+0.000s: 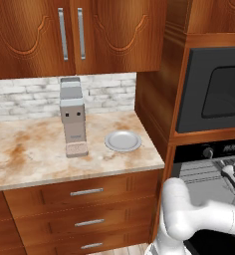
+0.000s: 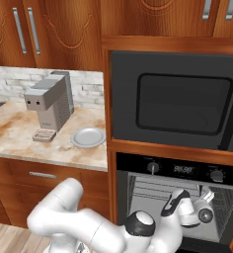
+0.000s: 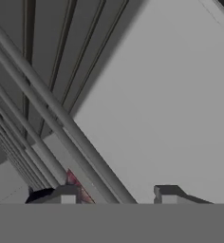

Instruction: Take the fish from the oven and place it on the plate on the counter.

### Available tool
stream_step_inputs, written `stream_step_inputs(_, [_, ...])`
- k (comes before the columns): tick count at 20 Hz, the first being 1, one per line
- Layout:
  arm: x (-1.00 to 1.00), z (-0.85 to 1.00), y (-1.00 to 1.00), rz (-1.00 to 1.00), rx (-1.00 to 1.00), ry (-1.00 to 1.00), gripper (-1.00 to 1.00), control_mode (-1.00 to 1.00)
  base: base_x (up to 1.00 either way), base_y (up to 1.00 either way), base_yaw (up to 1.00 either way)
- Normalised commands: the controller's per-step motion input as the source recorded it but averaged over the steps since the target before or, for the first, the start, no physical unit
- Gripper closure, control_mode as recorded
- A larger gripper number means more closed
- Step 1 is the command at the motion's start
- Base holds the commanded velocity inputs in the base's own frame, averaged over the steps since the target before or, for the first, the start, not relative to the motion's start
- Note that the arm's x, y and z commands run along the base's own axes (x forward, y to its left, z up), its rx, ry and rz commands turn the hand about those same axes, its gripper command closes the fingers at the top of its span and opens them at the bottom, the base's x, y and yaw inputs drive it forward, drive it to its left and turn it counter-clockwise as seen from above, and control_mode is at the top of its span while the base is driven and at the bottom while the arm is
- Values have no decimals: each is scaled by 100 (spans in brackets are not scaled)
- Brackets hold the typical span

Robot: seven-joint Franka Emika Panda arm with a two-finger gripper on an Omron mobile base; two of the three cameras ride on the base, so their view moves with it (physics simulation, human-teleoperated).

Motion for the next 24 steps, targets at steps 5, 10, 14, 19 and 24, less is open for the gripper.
stream_step_inputs(5, [-39,-37,-2,0,0,6,100,-100,0,0,0])
stream_step_inputs(10, [-57,-44,-7,0,0,8,100,-100,0,0,0])
stream_step_inputs(14, [-64,-49,-9,1,0,10,100,-100,0,0,0])
stream_step_inputs(19, [-67,-47,-9,1,0,11,100,-100,0,0,0])
stream_step_inputs(24, [-74,-45,-9,4,0,11,100,-100,0,0,0])
